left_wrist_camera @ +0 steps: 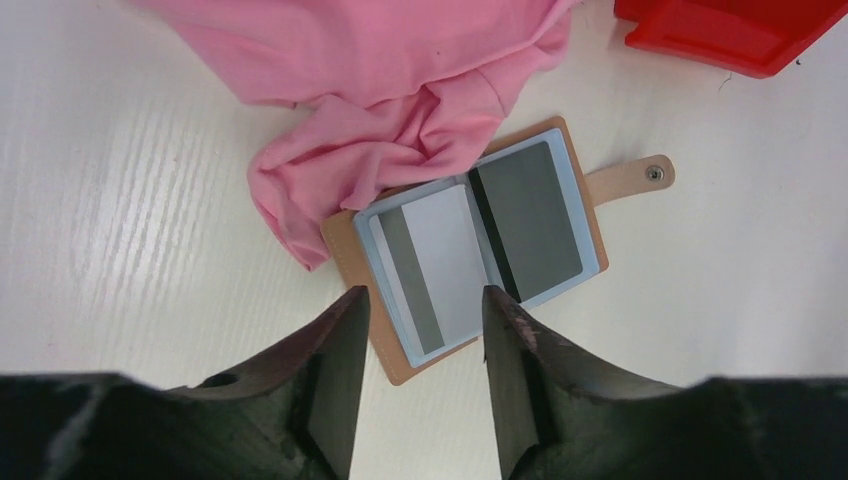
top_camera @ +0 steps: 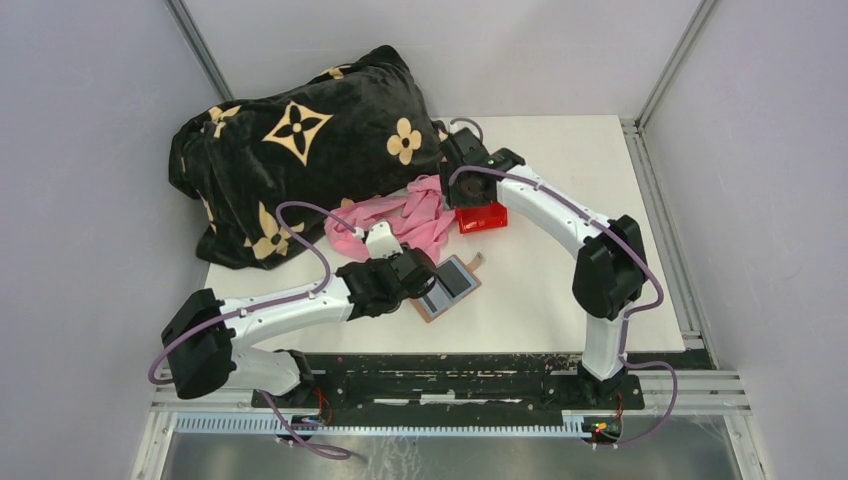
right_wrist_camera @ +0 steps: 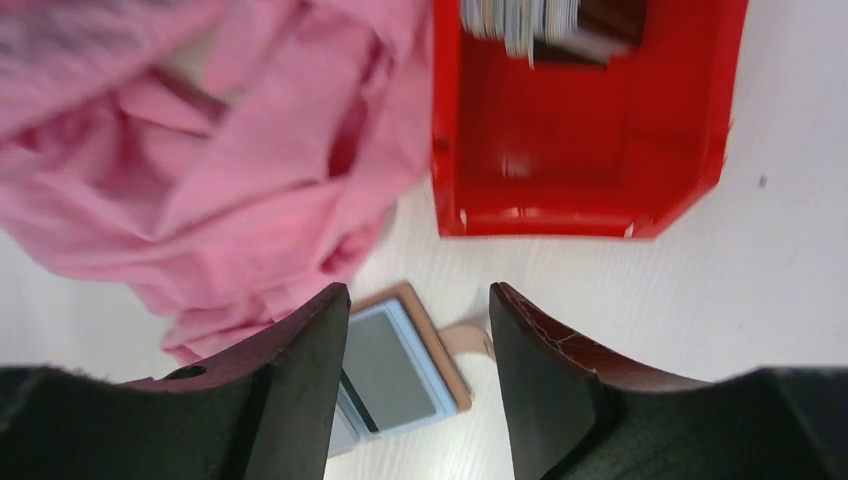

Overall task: Put the credit cards into the card holder
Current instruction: Move the card holder to the center of the board, then pick up the credit card from the storage box.

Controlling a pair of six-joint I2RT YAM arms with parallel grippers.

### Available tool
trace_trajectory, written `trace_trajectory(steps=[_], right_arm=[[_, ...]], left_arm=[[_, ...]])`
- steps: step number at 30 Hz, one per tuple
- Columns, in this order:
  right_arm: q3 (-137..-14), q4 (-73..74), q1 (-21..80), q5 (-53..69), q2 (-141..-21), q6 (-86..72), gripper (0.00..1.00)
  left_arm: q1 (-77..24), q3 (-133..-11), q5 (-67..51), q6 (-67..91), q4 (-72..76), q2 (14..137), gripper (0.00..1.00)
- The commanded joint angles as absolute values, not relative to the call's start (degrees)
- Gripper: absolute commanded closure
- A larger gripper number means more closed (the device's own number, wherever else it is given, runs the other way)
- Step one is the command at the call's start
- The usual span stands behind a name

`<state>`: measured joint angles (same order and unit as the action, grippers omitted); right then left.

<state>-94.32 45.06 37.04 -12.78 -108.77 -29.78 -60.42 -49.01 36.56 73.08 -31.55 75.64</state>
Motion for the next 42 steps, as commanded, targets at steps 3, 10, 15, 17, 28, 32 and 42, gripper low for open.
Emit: trace_trajectory(steps=[3,10,15,17,28,32,42], right_arm=[[-110.91,48.22,33.74,-12.72,-116.75,-24.1,0.39],[-119.18,48.2,30.18,-9.62,-123.72,-23.87,0.39],[-124.38,49.2,28.3,-8.24,-128.15,-23.25,0.39],[-125.86,49.86,27.53,-7.04,-129.43,-23.41,0.39],[-127.25,48.26,24.41,-1.72,-132.2,-24.98,0.39],[-127.61,47.51,22.82,0.34,-133.13,-25.79,0.39],[-129.47,44.32,19.73,8.01,-136.76,-27.96,0.41]], left_arm=[[-55.86,-48.41,33.24,65.17,-27.46,72.58,0.41],[-51.93,-47.19,29.38,61.35,-26.22,72.07,0.37],[-50.2,-45.92,28.03,60.5,-25.13,72.25,0.33],[-49.74,-45.63,27.79,60.31,-24.91,72.48,0.33],[-48.69,-44.98,26.91,59.73,-23.56,73.34,0.32],[-48.41,-44.98,26.39,59.35,-23.13,73.89,0.32],[-47.48,-45.09,25.71,58.13,-22.51,74.67,0.33]])
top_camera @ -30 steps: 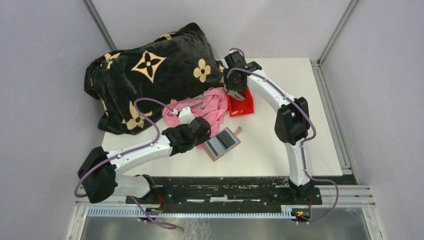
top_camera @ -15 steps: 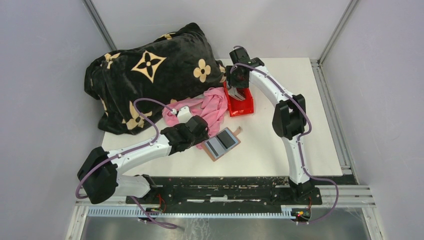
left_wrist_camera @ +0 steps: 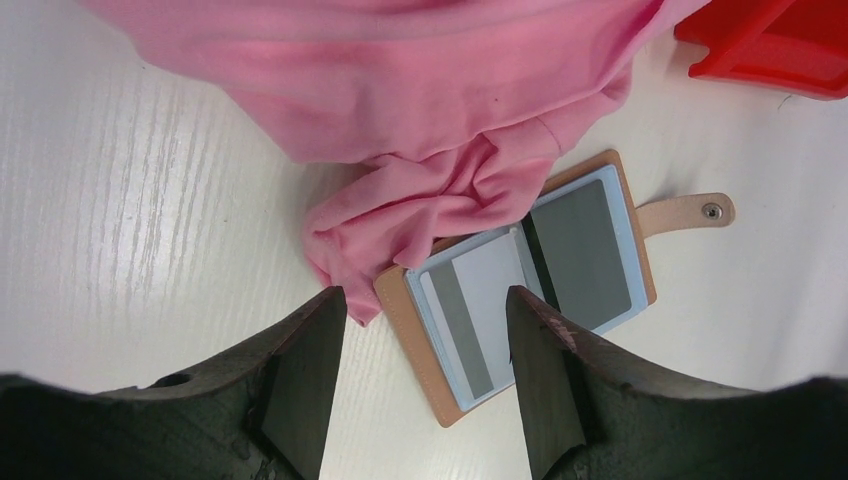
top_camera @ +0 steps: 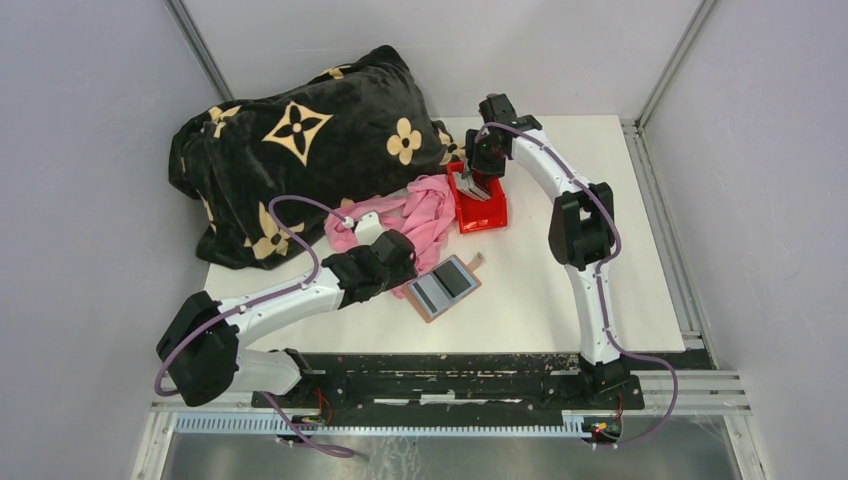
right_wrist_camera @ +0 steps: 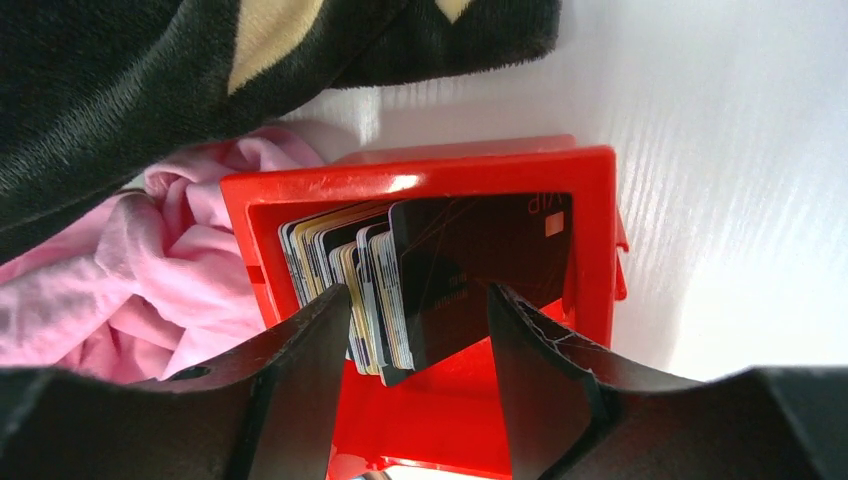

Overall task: Put the credit cards into the card holder
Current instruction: Pick up the credit card from the storage box.

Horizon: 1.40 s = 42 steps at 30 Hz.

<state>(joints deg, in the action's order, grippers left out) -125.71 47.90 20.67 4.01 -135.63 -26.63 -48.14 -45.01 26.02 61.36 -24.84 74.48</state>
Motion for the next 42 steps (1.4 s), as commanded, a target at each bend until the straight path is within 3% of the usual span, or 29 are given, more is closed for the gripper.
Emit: trace_trajectory(steps=[1,8,25,31,42], right_arm=[[-129.82,44.09,19.51,8.87,-137.15,-28.3,0.41],[-131.72,44.21,18.48,13.45,-140.01,-29.15,0.44],[-130.56,42.73,18.55,19.31,-136.88,-31.9,0.66],[-131.15,44.4,19.25,17.62,-135.89,-30.95,0.74],[-133.03,48.77,19.73,11.66,-133.24,-27.7,0.79]], left_arm=[[-47.28,-45.09,25.66,58.03,-22.44,74.75,0.33],[-45.94,-44.99,24.11,57.01,-21.27,75.78,0.33],[-44.88,-44.13,21.72,57.46,-18.56,77.69,0.34],[-44.86,-43.86,21.53,57.83,-18.37,77.14,0.34],[-44.8,-43.68,21.03,57.33,-17.0,77.32,0.34]])
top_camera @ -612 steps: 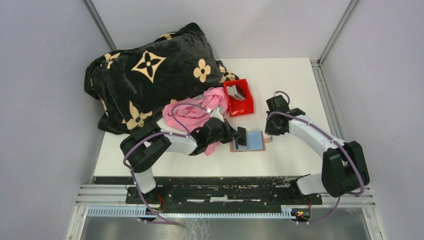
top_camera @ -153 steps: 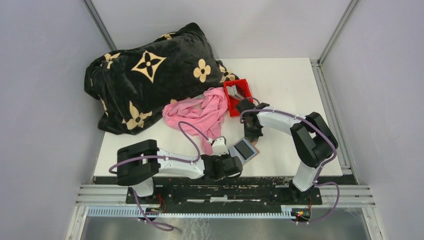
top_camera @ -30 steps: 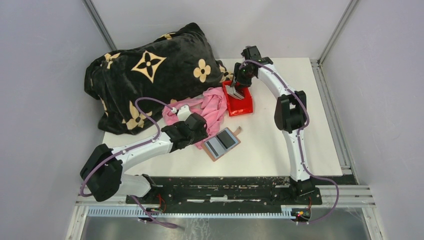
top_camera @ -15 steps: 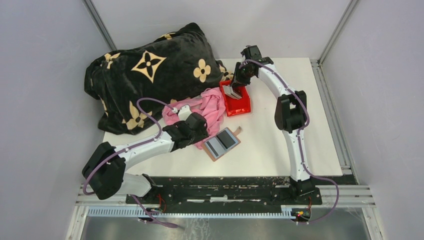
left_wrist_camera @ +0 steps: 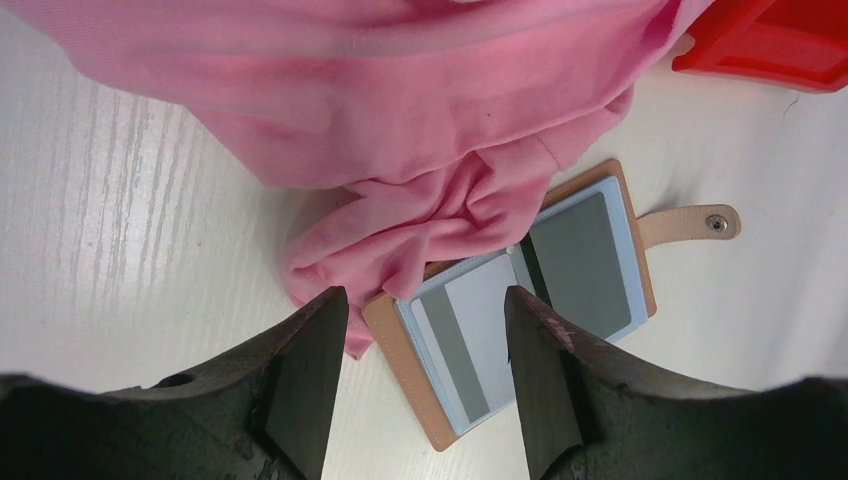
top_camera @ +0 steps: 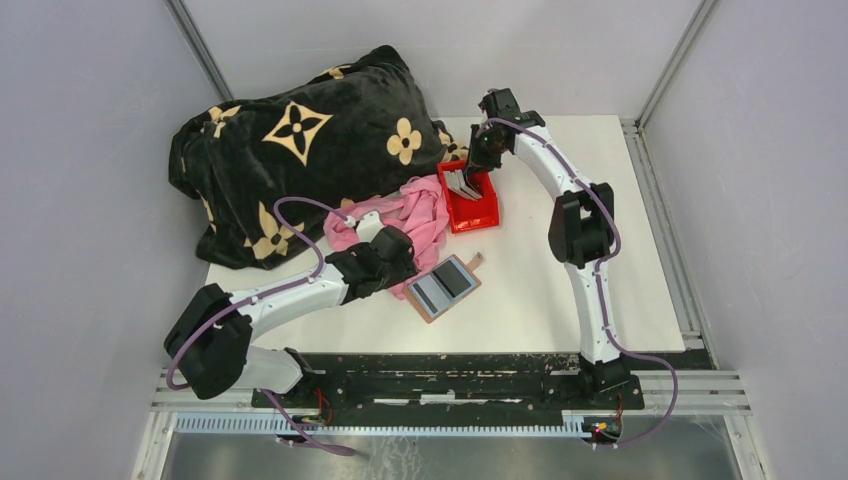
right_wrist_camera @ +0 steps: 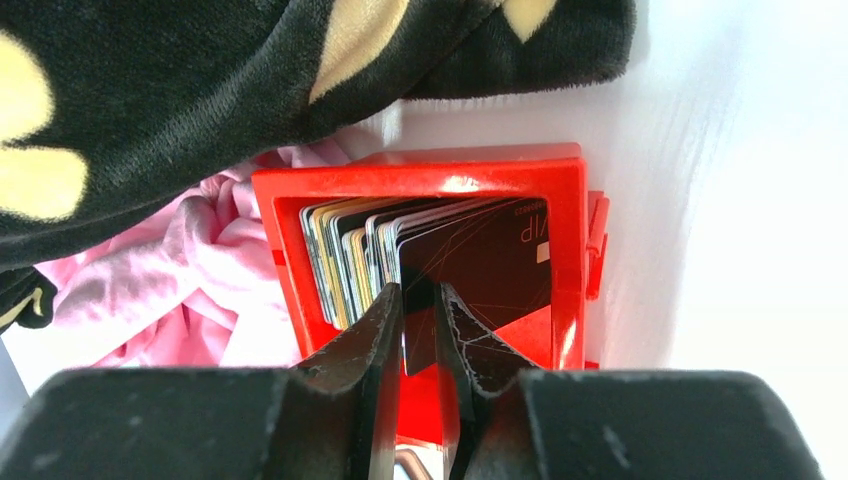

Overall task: Put the credit cards into the card holder
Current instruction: Pick up the credit card from the storage box.

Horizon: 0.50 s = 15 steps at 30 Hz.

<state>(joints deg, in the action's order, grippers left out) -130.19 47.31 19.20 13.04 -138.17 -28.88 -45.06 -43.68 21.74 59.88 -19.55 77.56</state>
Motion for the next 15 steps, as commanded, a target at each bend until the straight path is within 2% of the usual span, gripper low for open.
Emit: trace_trajectory(steps=[1,8,13,15], right_arm=[[-132.96,48.82,19.74,11.6,-132.88,-27.71,0.78],[-132.86,50.23,19.64,10.35,-132.01,-26.78,0.8],[-132.6,52.45,19.64,7.93,-131.82,-25.21,0.85],[-132.33,53.58,19.68,6.16,-131.47,-24.21,0.9]], left_arm=[[-44.78,-43.68,20.95,57.29,-16.86,77.41,0.34],[-44.81,-43.42,20.23,57.06,-15.67,77.96,0.34],[-44.75,-42.76,20.16,57.39,-15.01,77.65,0.34],[-44.77,-42.34,20.02,57.69,-14.51,77.52,0.34]])
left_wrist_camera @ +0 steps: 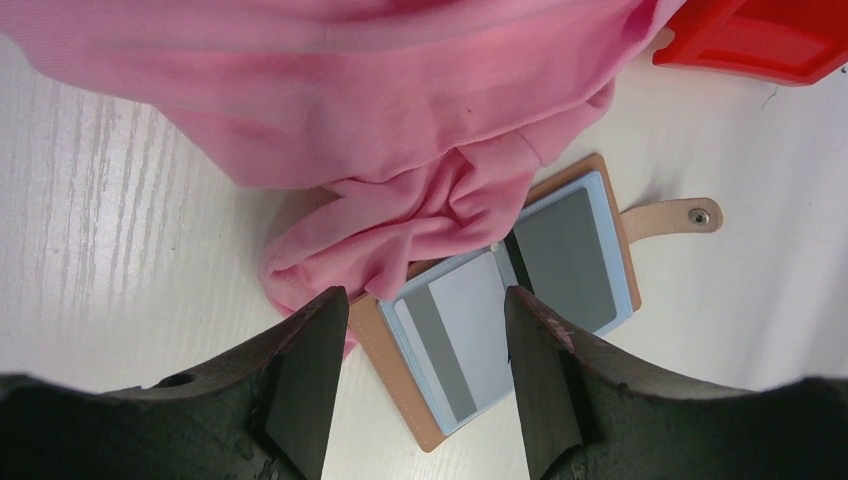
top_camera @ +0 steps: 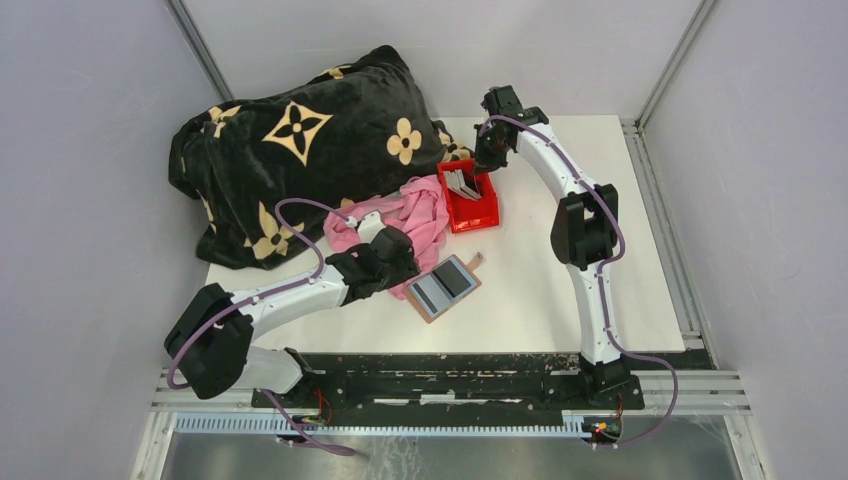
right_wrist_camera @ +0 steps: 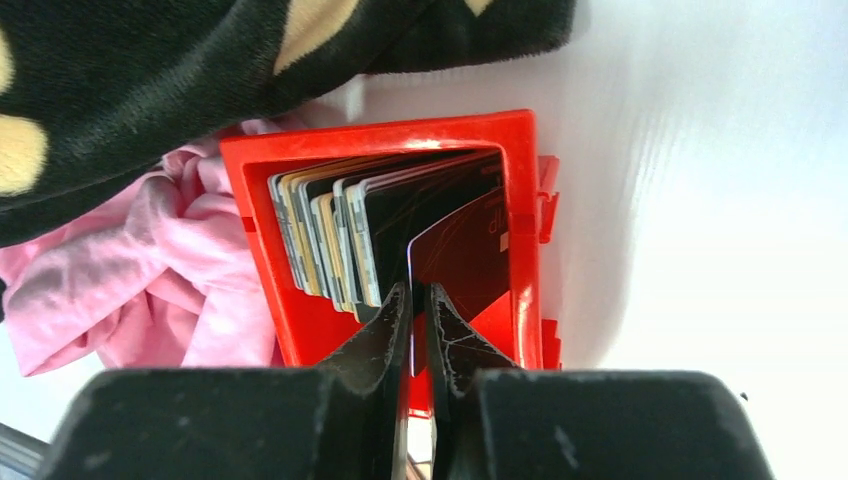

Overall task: Put the credit cards into the card holder
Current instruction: Pick up the credit card from the storage box.

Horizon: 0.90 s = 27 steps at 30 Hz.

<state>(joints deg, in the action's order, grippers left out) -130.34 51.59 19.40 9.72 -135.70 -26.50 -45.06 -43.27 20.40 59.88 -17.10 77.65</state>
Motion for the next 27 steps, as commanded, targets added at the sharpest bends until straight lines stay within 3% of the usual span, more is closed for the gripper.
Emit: trace_trajectory(steps=[1,3,16,22,27], right_arm=[[-132.11,53.95,19.69,5.16,-131.23,-23.67,0.93],[-131.01,54.14,19.77,2.72,-130.02,-22.44,0.99],[-123.49,51.35,20.72,-2.64,-118.16,-18.12,0.99],[-111.11,49.09,22.23,3.07,-104.04,-19.05,0.99],[-96.11,48.88,23.43,13.48,-91.17,-20.38,0.99]], left_arm=[[-44.82,-42.16,19.96,57.86,-14.24,77.48,0.34],[-44.81,-41.78,19.87,58.17,-13.88,77.39,0.34],[-44.79,-43.46,22.42,54.57,-10.95,74.86,0.35],[-44.8,-44.23,20.18,47.27,-5.85,71.16,0.33],[-44.77,-45.18,11.69,41.5,-0.62,69.64,0.32]])
